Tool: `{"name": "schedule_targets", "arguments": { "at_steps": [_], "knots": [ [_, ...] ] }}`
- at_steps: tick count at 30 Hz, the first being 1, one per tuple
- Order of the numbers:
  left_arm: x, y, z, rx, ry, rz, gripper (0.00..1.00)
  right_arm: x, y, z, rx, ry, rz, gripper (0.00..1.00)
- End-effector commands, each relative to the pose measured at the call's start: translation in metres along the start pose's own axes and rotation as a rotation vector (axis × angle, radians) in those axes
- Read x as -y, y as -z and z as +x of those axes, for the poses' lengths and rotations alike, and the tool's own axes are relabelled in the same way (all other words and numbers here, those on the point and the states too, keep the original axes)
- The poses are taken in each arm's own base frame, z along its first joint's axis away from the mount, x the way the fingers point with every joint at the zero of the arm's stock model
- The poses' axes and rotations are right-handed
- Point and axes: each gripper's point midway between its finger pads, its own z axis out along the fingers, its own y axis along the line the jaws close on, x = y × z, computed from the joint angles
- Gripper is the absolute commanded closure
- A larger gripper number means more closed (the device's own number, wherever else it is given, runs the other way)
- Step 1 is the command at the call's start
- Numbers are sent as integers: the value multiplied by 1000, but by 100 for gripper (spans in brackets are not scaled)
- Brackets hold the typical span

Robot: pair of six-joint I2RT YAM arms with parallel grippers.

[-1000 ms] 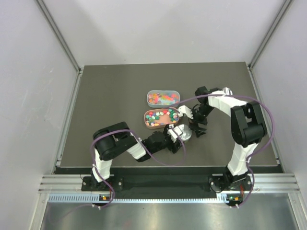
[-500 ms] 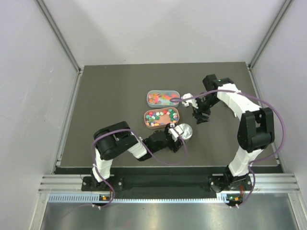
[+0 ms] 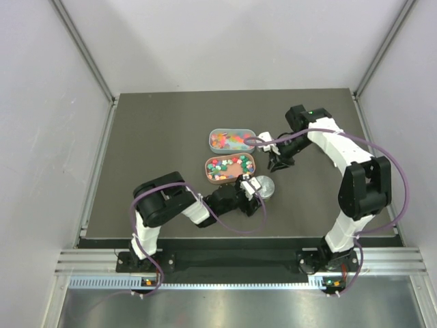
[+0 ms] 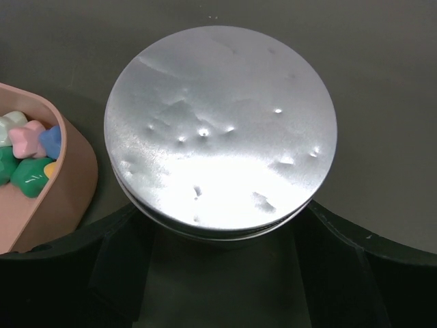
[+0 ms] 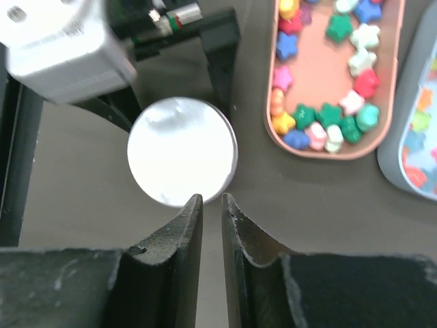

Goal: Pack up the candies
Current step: Screw the bottle lid onto the packing bottle.

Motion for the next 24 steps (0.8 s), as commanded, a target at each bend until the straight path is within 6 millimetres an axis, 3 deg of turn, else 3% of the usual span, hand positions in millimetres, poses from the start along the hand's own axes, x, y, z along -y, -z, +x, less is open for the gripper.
{"name": "schedule_targets", "arguments": {
  "at_steps": [1, 9, 16, 20, 24],
  "knots": [
    [12, 34, 101, -373, -4, 86, 30, -10, -15, -20, 72, 41, -64, 83],
    [16, 36, 103, -378, 46, 116, 31, -13, -39, -21, 55, 71, -103, 88],
    [18, 36, 104, -370, 50, 125, 31, -20, -88, 21, -37, 0, -136, 92],
    [16, 37, 104, -373, 53, 122, 31, -12, -87, 27, -61, -27, -114, 93],
    [17, 37, 105, -376, 56, 126, 31, 2, -64, 15, -58, -20, -59, 94]
  ]
}}
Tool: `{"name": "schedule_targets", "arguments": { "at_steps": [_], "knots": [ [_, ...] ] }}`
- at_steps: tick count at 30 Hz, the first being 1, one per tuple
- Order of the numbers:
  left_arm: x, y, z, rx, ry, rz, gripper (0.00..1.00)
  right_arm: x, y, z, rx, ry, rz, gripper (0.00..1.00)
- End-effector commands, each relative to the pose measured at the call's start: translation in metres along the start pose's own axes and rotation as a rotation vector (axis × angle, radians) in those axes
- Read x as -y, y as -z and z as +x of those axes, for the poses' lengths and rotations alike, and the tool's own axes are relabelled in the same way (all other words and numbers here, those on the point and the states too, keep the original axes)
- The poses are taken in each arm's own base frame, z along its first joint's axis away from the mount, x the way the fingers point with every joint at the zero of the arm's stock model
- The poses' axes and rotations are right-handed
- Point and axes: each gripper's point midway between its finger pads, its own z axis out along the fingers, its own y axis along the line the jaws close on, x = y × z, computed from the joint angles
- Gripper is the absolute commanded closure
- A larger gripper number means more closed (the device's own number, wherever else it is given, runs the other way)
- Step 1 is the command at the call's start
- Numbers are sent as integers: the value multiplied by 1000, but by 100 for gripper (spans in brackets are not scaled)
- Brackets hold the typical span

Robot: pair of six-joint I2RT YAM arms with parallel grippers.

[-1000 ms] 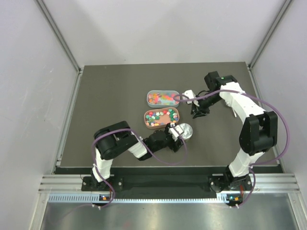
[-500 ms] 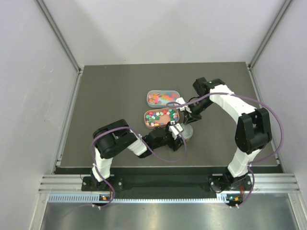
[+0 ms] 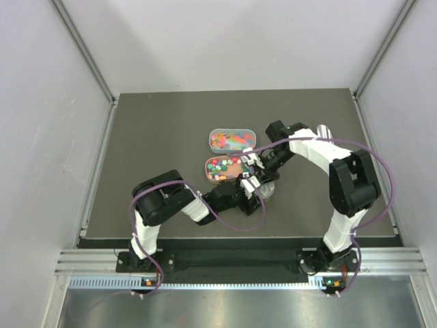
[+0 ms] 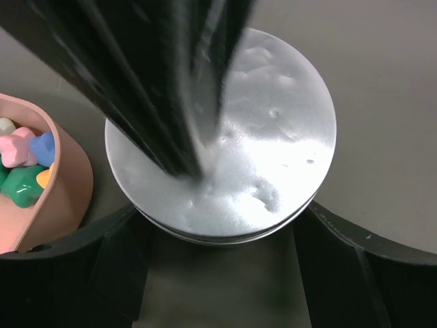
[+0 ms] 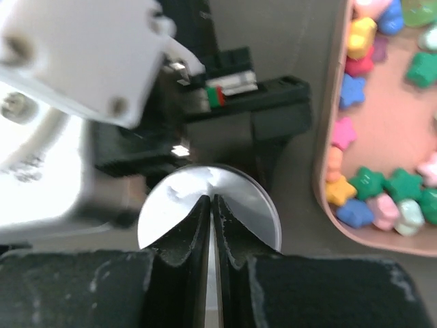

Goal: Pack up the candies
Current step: Screw the bottle lid onto the packing bottle.

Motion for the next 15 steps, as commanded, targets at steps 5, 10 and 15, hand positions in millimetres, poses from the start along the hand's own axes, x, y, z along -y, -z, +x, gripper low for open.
{"name": "schedule_targets", "arguments": {
  "at_steps": [5, 10, 15],
  "knots": [
    [17, 36, 106, -368, 58, 59, 31, 27, 43, 9, -107, 19, 140, 95],
    [17, 36, 109, -371, 58, 56, 31, 24, 54, 14, -120, 27, 160, 96],
    [14, 34, 111, -376, 55, 45, 30, 18, 60, 5, -98, 46, 170, 96]
  ]
}}
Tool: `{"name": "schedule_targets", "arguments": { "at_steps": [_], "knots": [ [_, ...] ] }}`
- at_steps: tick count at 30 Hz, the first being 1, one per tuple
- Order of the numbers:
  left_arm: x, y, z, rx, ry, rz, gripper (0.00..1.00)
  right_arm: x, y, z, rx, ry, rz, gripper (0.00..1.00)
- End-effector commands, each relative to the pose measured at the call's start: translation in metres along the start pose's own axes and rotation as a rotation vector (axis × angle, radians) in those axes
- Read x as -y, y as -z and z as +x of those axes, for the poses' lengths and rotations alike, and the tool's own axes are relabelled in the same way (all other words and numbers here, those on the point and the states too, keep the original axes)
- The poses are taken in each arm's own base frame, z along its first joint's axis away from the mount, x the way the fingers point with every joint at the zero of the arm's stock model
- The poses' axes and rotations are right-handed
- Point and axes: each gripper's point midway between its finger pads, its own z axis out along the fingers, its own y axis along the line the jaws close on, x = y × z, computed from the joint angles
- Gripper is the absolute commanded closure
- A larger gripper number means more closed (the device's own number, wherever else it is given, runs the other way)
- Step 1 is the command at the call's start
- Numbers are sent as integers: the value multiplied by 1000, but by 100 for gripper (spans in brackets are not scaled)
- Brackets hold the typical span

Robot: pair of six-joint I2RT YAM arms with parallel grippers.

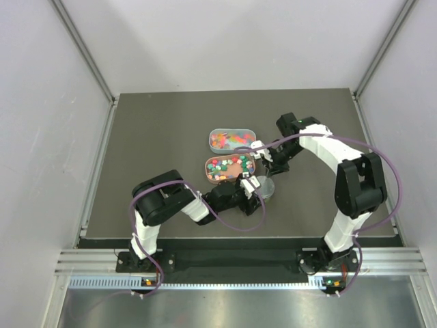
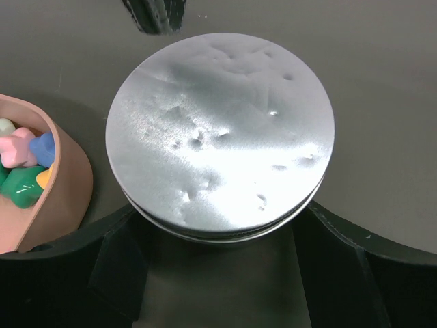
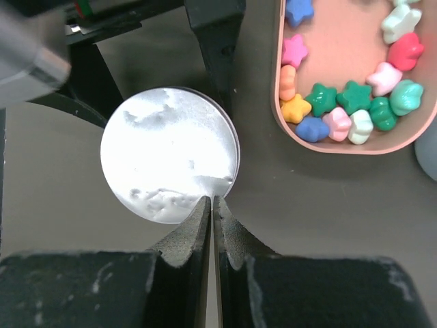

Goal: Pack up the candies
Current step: Screw the bottle lid onto the packing bottle.

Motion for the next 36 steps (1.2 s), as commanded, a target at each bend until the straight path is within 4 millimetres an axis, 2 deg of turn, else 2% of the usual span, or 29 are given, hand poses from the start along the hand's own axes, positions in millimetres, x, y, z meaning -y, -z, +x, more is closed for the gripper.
{"name": "schedule_targets", "arguments": {
  "at_steps": [1, 5, 11, 13, 15, 21, 24, 28, 29, 30, 36],
  "knots": [
    [14, 34, 111, -378, 56, 41, 30, -2, 23, -20, 31, 65, 56, 96],
    [14, 34, 112, -379, 56, 43, 30, -7, 18, -21, 49, 61, 41, 96],
    [11, 34, 113, -383, 46, 28, 30, -28, -17, 5, -4, 52, -33, 96],
    [11, 33, 112, -383, 47, 29, 30, -29, -20, 9, -13, 53, -35, 96],
    [12, 34, 115, -389, 48, 29, 30, -25, -17, 10, -28, 55, -17, 96],
    [12, 34, 115, -391, 52, 33, 30, 5, 8, 5, -34, 52, 81, 97],
    [12, 34, 116, -392, 50, 31, 30, 14, 11, 7, -38, 41, 103, 96],
    [11, 34, 116, -397, 40, 30, 29, 17, 14, 3, -26, 45, 103, 70],
    [10, 34, 116, -399, 39, 25, 29, 18, 16, 1, -20, 38, 108, 45],
    [11, 35, 116, -400, 41, 27, 29, 18, 16, 0, -19, 34, 105, 1],
    [11, 33, 118, -406, 41, 32, 28, 10, 24, -5, 9, 61, 56, 0]
  ]
}}
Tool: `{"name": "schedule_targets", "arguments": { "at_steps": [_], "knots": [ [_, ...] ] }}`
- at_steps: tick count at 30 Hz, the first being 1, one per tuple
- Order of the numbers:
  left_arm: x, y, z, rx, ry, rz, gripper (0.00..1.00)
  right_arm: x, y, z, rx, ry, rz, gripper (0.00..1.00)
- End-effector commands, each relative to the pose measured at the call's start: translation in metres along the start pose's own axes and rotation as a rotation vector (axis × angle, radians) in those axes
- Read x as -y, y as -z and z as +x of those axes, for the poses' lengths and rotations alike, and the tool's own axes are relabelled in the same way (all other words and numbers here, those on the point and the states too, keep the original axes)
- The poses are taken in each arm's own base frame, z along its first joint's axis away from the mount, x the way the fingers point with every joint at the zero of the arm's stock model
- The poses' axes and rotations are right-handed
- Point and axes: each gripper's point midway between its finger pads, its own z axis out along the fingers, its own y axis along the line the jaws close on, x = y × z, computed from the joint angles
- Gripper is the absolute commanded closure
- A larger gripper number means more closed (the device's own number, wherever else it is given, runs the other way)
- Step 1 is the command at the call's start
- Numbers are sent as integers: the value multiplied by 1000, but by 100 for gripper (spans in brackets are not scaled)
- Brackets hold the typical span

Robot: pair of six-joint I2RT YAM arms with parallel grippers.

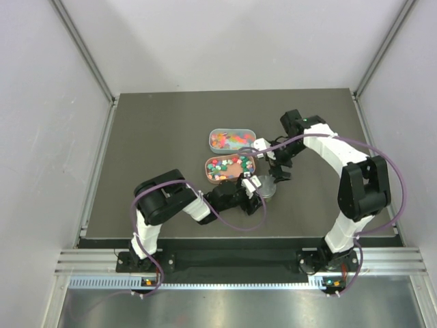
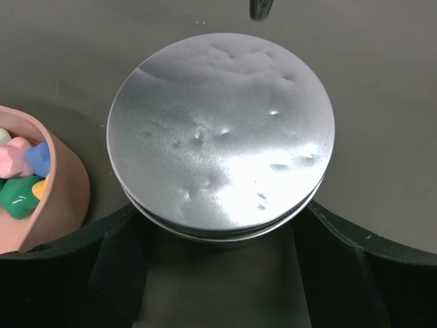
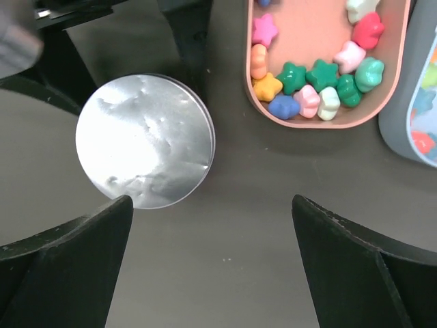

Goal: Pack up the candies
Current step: Screw the bottle lid onto the packing bottle.

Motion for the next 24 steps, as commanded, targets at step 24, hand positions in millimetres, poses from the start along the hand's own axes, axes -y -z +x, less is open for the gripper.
{"name": "schedule_targets", "arguments": {
  "at_steps": [24],
  "knots": [
    [7, 38, 118, -410, 54, -1, 28, -41, -8, 1, 107, 130, -295, 0]
  ]
}}
